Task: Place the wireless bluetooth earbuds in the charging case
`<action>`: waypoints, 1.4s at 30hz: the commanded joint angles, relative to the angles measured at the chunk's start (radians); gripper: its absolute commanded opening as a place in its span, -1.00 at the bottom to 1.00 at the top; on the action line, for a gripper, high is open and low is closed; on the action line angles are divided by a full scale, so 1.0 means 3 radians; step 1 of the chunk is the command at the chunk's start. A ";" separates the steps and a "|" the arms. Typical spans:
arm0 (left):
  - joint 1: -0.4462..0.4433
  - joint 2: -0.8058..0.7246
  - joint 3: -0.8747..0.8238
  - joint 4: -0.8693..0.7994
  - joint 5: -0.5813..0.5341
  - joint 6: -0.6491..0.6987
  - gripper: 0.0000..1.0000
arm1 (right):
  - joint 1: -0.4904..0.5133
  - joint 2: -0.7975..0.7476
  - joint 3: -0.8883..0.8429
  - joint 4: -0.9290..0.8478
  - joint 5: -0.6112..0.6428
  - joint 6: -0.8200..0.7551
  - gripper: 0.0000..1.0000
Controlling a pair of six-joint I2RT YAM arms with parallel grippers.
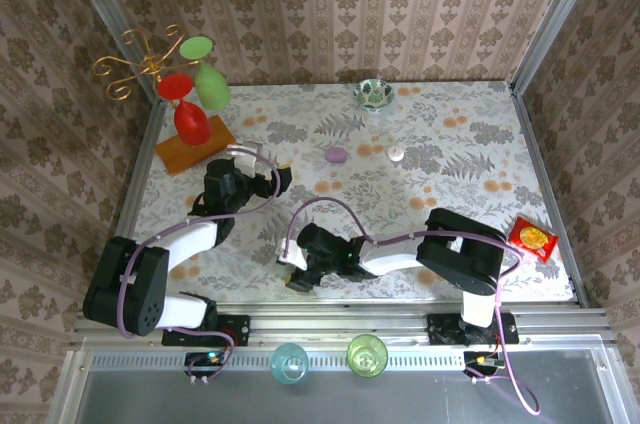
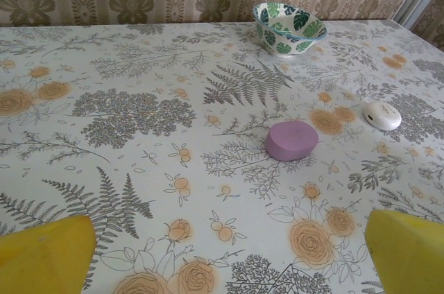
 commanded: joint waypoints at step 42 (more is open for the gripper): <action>-0.0599 -0.0275 0.0318 -0.0009 0.2482 0.1044 0.98 | -0.2019 -0.2141 0.0326 -0.2059 -0.1763 -0.0858 -0.43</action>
